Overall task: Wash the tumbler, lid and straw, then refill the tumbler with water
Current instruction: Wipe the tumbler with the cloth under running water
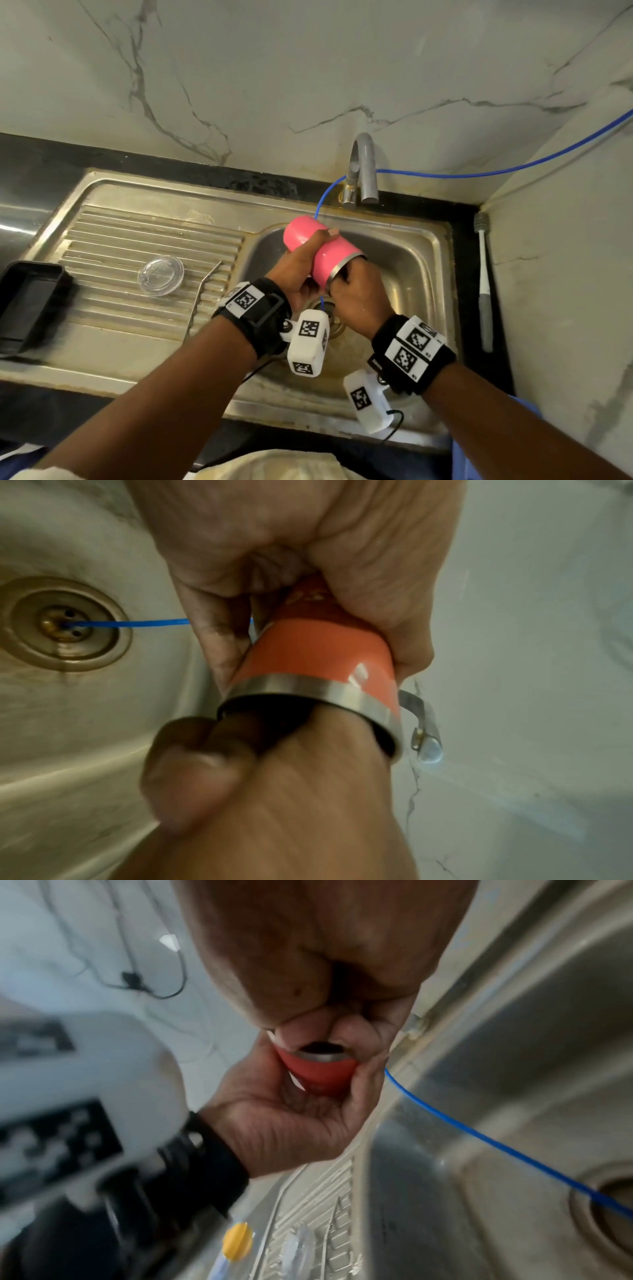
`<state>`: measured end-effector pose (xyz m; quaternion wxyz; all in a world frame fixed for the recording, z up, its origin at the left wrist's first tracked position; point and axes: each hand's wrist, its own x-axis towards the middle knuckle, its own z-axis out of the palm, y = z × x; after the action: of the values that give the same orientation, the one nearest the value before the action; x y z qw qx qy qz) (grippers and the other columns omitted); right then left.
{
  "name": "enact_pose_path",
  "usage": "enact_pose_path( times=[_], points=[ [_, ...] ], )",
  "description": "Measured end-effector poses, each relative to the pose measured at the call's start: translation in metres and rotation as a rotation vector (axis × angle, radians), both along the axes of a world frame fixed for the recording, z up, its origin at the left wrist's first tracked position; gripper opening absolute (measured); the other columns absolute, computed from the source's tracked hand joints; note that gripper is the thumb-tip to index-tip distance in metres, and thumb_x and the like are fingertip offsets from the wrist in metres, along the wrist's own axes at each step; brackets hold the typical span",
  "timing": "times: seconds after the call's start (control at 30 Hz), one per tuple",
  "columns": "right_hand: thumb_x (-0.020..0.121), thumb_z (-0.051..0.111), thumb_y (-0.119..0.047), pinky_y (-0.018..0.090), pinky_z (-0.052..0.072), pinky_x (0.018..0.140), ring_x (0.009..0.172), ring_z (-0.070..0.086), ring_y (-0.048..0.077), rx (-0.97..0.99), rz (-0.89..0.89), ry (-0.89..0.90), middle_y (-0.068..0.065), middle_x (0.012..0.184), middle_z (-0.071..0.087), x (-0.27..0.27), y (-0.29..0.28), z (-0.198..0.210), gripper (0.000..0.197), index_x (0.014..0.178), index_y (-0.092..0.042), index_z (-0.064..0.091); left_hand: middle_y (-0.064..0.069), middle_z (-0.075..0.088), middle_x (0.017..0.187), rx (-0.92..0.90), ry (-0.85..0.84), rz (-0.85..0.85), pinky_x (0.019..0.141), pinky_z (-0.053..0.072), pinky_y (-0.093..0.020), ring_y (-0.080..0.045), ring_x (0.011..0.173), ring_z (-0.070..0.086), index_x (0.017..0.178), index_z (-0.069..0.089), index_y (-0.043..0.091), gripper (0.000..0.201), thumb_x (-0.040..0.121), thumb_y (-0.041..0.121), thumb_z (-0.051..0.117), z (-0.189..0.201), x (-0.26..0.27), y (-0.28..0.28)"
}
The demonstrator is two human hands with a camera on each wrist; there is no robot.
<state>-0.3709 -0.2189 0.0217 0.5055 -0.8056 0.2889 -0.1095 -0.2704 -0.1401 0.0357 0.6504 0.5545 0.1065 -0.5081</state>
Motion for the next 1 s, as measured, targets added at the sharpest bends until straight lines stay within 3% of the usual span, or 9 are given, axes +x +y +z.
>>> enact_pose_path(
  times=[0.07,0.17,0.3,0.4,0.5,0.6,0.7,0.87,1.0],
  points=[
    [0.093,0.056,-0.015,0.043,0.057,0.063,0.079,0.071,0.031,0.201,-0.044,0.032,0.015,0.092,0.072,-0.002,0.000,0.004,0.016,0.100,-0.010,0.069,-0.016,0.077,0.101,-0.018,0.024,0.018,0.062,0.062,-0.034,-0.025,0.078,0.077,0.134,0.060,0.006,0.067,0.082,0.040,0.084,-0.006,-0.005,0.005],
    [0.104,0.050,-0.023,0.034,0.045,0.053,0.066,0.057,0.030,0.485,-0.129,0.128,0.017,0.092,0.071,-0.002,-0.004,-0.002,0.018,0.103,-0.019,0.068,-0.021,0.075,0.110,-0.026,0.051,0.069,0.064,0.062,-0.035,-0.028,0.083,0.077,0.140,0.058,0.003,0.079,0.077,0.042,0.086,-0.013,-0.009,0.011],
    [0.107,0.050,-0.025,0.030,0.031,0.051,0.046,0.039,0.014,0.865,-0.209,0.072,0.016,0.088,0.070,-0.001,-0.006,-0.008,0.028,0.127,-0.015,0.068,-0.018,0.074,0.093,-0.064,0.097,0.091,0.056,0.060,-0.032,-0.025,0.069,0.075,0.133,0.060,0.000,0.066,0.085,0.042,0.079,-0.017,-0.002,0.017],
    [0.111,0.049,-0.023,0.023,0.028,0.044,0.040,0.033,0.006,0.930,-0.232,-0.013,0.011,0.082,0.065,-0.007,-0.007,0.003,0.024,0.121,-0.011,0.066,-0.017,0.074,0.089,-0.113,0.141,0.060,0.056,0.061,-0.033,-0.026,0.069,0.074,0.122,0.064,0.002,0.062,0.083,0.049,0.077,-0.015,0.002,0.014],
    [0.112,0.051,-0.028,0.021,0.033,0.038,0.038,0.032,0.006,0.912,-0.209,-0.103,0.010,0.071,0.055,-0.017,-0.009,0.010,0.029,0.113,-0.003,0.065,-0.016,0.073,0.092,-0.136,0.138,0.056,0.065,0.064,-0.037,-0.027,0.075,0.072,0.112,0.068,0.005,0.059,0.079,0.053,0.077,-0.015,0.002,0.009],
    [0.111,0.051,-0.032,0.022,0.036,0.040,0.037,0.034,0.006,0.866,-0.173,-0.175,0.011,0.074,0.062,-0.034,-0.013,0.020,0.034,0.109,-0.003,0.068,-0.018,0.070,0.104,-0.136,0.149,0.075,0.074,0.059,-0.038,-0.027,0.082,0.068,0.116,0.071,0.004,0.071,0.077,0.063,0.078,-0.019,0.000,0.008],
    [0.110,0.050,-0.036,0.023,0.035,0.044,0.043,0.038,0.008,0.810,-0.192,-0.267,0.008,0.076,0.061,-0.056,-0.019,0.030,0.032,0.108,-0.013,0.072,-0.016,0.064,0.108,-0.127,0.236,0.117,0.067,0.052,-0.032,-0.026,0.083,0.058,0.113,0.076,0.006,0.080,0.074,0.075,0.074,-0.025,0.002,0.015],
    [0.110,0.052,-0.037,0.024,0.045,0.052,0.072,0.055,0.021,0.530,-0.237,-0.241,0.007,0.091,0.067,-0.082,-0.011,0.043,0.024,0.110,-0.031,0.075,-0.022,0.066,0.137,-0.131,0.284,0.063,0.098,0.058,-0.048,-0.036,0.122,0.068,0.135,0.068,0.007,0.087,0.077,0.071,0.072,-0.013,-0.017,0.022],
    [0.098,0.064,-0.047,0.034,0.062,0.063,0.094,0.074,0.020,0.334,-0.260,-0.127,-0.007,0.119,0.073,-0.094,0.005,0.042,0.034,0.131,-0.041,0.067,-0.023,0.070,0.129,-0.031,0.306,-0.058,0.076,0.064,-0.054,-0.038,0.093,0.076,0.118,0.078,0.005,0.080,0.077,0.073,0.070,-0.003,-0.040,0.013]
  ],
)
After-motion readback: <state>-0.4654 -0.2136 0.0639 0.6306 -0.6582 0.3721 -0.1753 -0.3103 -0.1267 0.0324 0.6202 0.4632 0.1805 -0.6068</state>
